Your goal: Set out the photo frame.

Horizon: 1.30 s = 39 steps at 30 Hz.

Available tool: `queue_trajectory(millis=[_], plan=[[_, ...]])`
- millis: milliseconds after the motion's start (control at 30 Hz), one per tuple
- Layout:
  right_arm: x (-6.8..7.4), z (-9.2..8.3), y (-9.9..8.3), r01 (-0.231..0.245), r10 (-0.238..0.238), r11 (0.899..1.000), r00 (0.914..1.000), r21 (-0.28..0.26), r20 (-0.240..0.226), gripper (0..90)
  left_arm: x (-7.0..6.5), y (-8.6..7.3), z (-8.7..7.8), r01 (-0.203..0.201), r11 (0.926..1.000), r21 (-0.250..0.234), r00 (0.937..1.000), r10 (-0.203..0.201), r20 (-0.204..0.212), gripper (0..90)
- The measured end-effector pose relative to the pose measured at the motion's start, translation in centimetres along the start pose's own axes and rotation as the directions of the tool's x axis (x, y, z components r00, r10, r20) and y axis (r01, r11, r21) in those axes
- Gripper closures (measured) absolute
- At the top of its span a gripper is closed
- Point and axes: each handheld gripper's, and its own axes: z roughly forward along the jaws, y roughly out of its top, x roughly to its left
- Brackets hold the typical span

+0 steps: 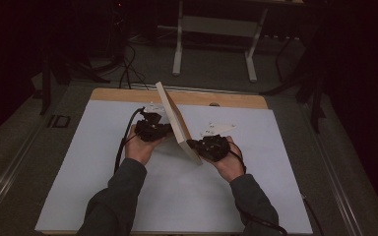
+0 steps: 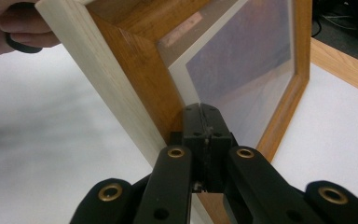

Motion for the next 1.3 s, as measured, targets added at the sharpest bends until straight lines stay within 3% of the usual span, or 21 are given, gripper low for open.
queue_trajectory(millis=[667, 900, 1300], plan=[[1.4, 0.8, 0.6, 0.023, -0.023, 1.000, 0.9992, 0.008, -0.033, 90.0, 0.5, -0.1, -0.2, -0.006, 1.0000, 0.006, 1.0000, 0.006, -0.004, 90.0], [1.9, 1.2, 1.0, 0.027, -0.027, 1.000, 0.9986, -0.002, -0.045, 90.0, 1.0, -0.1, -0.2, 0.037, 0.9993, -0.006, 0.9988, -0.037, 0.032, 90.0], [2.2, 1.4, 1.2, 0.038, -0.038, 0.999, 0.9980, 0.000, -0.052, 90.0, 1.5, -0.2, -0.4, 0.041, 0.9990, -0.017, 0.9983, -0.040, 0.043, 87.9]])
